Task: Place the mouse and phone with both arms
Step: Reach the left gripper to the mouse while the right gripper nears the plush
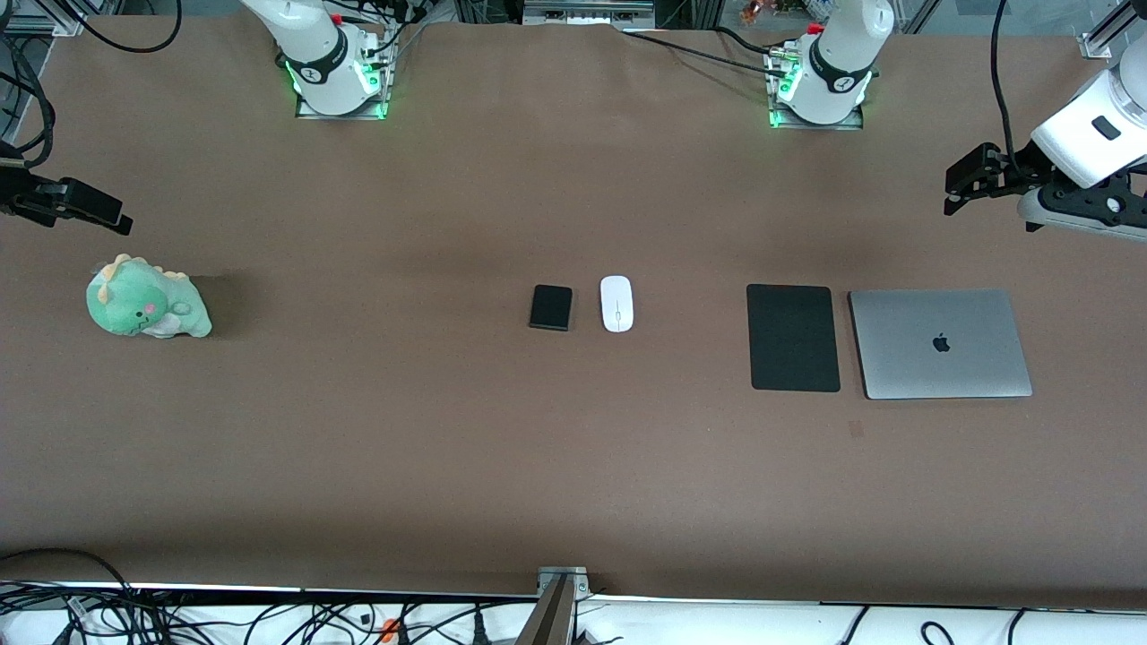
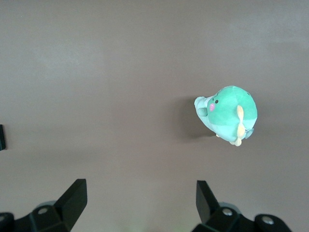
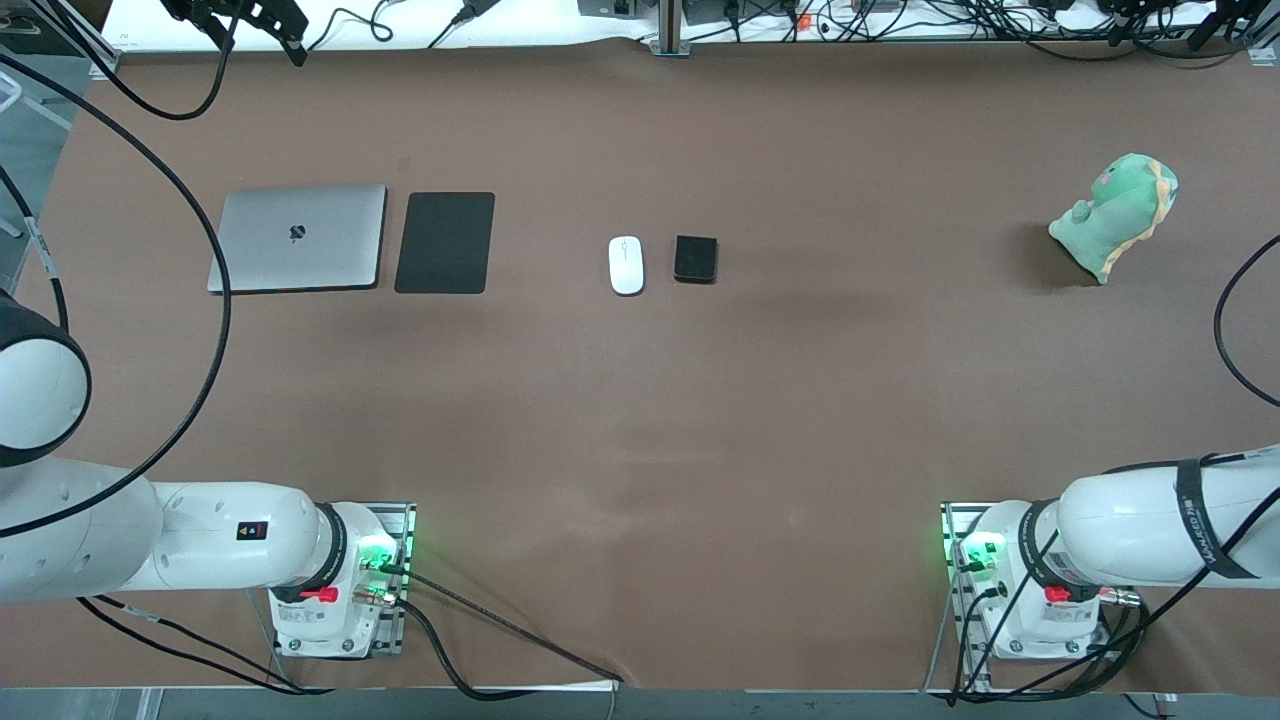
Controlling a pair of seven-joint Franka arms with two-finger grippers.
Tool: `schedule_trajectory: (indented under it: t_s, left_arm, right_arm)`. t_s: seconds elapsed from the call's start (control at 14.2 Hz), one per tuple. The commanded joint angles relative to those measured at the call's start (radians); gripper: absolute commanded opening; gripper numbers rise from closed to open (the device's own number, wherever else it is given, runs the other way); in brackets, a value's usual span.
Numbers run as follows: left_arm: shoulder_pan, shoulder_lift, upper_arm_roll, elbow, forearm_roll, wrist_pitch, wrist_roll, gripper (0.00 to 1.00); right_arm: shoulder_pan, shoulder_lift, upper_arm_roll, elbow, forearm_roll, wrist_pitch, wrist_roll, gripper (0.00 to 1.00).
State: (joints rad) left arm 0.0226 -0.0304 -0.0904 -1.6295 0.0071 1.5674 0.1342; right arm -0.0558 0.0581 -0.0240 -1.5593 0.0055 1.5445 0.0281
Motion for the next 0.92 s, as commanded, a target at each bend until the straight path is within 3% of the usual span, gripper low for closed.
schedule_trajectory:
  t_s: [0.0, 0.85]
  left_arm:
    - [-0.001, 0.014, -0.002, 0.033, 0.002, -0.023, 0.012, 1.0]
    - [-0.007, 0.038, -0.003, 0.031, 0.002, -0.081, 0.012, 1.0]
  right_arm:
    - [-0.001, -0.011, -0.005, 0.013, 0.022, -0.023, -0.017, 1.0]
    - [0.004, 0.005, -0.001, 0.01, 0.024, -0.052, -0.016, 1.0]
